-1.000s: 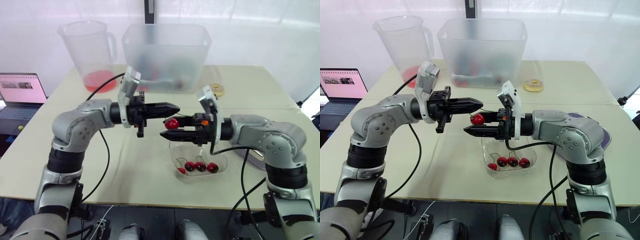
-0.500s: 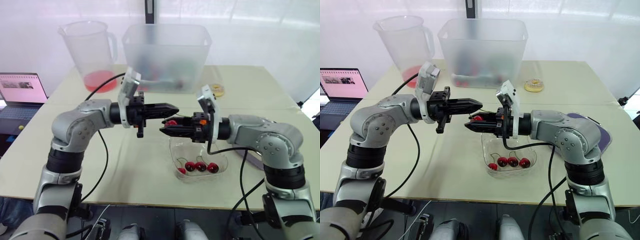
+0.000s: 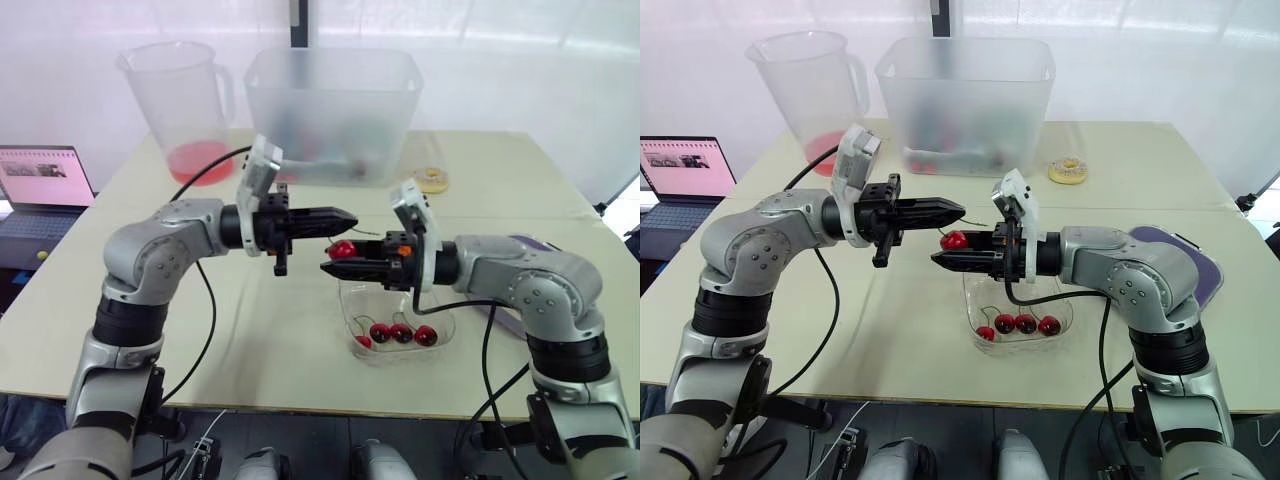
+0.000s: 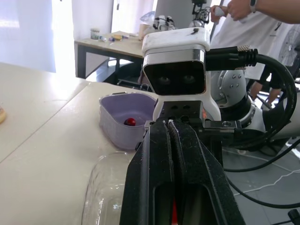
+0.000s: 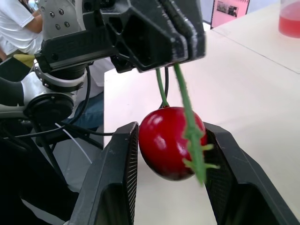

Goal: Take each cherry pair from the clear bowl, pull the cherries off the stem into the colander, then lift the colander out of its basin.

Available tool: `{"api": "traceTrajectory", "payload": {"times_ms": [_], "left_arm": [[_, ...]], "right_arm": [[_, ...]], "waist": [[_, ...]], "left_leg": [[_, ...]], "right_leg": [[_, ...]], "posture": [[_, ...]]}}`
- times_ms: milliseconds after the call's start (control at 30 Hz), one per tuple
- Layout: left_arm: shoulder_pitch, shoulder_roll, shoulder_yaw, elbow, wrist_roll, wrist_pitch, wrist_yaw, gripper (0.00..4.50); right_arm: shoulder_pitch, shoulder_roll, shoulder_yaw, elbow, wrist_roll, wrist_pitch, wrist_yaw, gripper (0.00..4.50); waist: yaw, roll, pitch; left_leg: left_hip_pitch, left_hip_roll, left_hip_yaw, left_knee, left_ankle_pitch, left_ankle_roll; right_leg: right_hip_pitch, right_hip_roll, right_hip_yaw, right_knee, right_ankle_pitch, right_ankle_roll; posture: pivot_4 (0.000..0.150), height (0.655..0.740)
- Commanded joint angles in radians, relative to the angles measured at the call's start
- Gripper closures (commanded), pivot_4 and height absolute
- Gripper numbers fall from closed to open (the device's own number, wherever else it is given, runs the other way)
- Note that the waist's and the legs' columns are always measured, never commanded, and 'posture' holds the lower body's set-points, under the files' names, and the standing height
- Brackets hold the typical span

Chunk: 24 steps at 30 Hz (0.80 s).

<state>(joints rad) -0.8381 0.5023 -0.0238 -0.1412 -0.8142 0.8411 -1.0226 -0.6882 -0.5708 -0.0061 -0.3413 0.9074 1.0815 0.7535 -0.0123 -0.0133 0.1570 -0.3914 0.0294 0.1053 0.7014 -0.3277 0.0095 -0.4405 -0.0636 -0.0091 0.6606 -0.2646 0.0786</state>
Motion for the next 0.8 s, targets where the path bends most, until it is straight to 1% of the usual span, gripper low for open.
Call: {"api": "traceTrajectory", "payload": {"times_ms": [33, 267, 367, 400, 633, 800], "left_arm": [[-0.023, 0.008, 0.005, -0.030, 0.002, -0.012, -0.008, 4.50], [-0.022, 0.003, -0.003, -0.020, 0.018, -0.025, -0.013, 4.50], [-0.022, 0.001, -0.001, -0.020, 0.024, -0.027, -0.015, 4.50], [-0.022, 0.000, 0.000, -0.019, 0.025, -0.027, -0.015, 4.50], [-0.024, -0.003, 0.001, -0.015, 0.032, -0.030, -0.019, 4.50], [-0.025, -0.004, 0.003, -0.017, 0.038, -0.031, -0.023, 4.50]], "right_arm": [[-0.017, 0.006, -0.034, -0.012, 0.013, -0.029, -0.004, 2.56], [-0.015, 0.014, -0.036, -0.016, 0.031, -0.026, -0.013, 2.56], [-0.009, 0.009, -0.034, -0.020, 0.031, -0.025, -0.013, 3.42], [-0.008, 0.007, -0.032, -0.021, 0.028, -0.028, -0.012, 3.63], [-0.001, -0.001, -0.025, -0.023, 0.020, -0.033, -0.008, 3.63], [0.037, -0.022, -0.025, -0.018, 0.004, -0.044, 0.009, 3.63]], "waist": [[0.000, 0.000, 0.000], [0.000, 0.000, 0.000], [0.000, 0.000, 0.000], [0.000, 0.000, 0.000], [0.000, 0.000, 0.000], [0.001, 0.000, 0.000]], "left_leg": [[0.000, 0.000, 0.000, 0.000, 0.000, 0.000], [0.000, 0.000, 0.000, 0.000, 0.000, 0.000], [0.000, 0.000, 0.000, 0.000, 0.000, 0.000], [0.000, 0.000, 0.000, 0.000, 0.000, 0.000], [0.000, 0.000, 0.000, 0.000, 0.000, 0.000], [0.000, 0.000, 0.000, 0.000, 0.000, 0.000]], "right_leg": [[0.000, 0.000, 0.000, 0.000, 0.000, 0.000], [0.000, 0.000, 0.000, 0.000, 0.000, 0.000], [0.000, 0.000, 0.000, 0.000, 0.000, 0.000], [0.000, 0.000, 0.000, 0.000, 0.000, 0.000], [0.000, 0.000, 0.000, 0.000, 0.000, 0.000], [0.000, 0.000, 0.000, 0.000, 0.000, 0.000]], "posture": [[0.150, 0.7131], [0.150, 0.7131], [0.150, 0.7131], [0.150, 0.7131], [0.150, 0.7131], [0.150, 0.7131]]}}
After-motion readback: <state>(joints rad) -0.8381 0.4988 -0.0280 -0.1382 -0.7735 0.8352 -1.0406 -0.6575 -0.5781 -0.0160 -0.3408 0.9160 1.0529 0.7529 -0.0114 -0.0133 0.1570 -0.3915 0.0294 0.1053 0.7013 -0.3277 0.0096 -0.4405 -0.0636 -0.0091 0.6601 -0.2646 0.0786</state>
